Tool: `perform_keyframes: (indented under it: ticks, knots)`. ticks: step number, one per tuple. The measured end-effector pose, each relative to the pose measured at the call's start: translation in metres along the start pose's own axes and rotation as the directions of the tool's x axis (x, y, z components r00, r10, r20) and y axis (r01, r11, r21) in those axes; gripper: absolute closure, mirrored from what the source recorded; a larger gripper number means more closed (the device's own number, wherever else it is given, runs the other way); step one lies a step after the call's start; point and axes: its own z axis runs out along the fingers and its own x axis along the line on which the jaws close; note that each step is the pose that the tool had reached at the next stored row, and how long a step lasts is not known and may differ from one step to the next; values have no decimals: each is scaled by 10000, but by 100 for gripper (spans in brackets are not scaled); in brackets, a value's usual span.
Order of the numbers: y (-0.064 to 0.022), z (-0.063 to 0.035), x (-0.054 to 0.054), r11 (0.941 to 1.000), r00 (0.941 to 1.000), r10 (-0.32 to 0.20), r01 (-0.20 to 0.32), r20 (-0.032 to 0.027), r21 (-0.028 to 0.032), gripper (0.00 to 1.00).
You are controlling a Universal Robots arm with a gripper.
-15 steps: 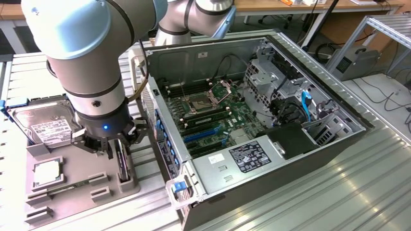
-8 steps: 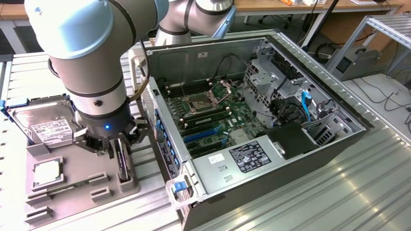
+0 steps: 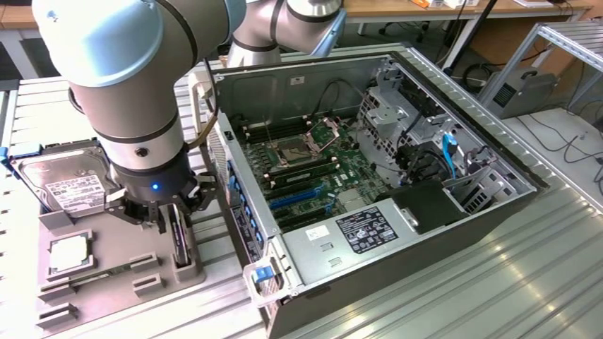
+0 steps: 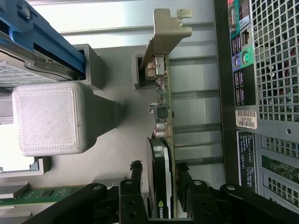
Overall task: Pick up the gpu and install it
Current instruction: 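Pick up the gpu and move the gpu toward the slot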
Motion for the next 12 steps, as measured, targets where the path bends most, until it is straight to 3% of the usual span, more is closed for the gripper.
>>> perform_keyframes:
  ticks: [9,11,12]
  knots:
    - [0,0,0,10000,10000,0,0,0,0,58]
    - [0,0,0,10000,10000,0,0,0,0,59]
    - [0,0,0,10000,10000,-1,1,-1,1,66]
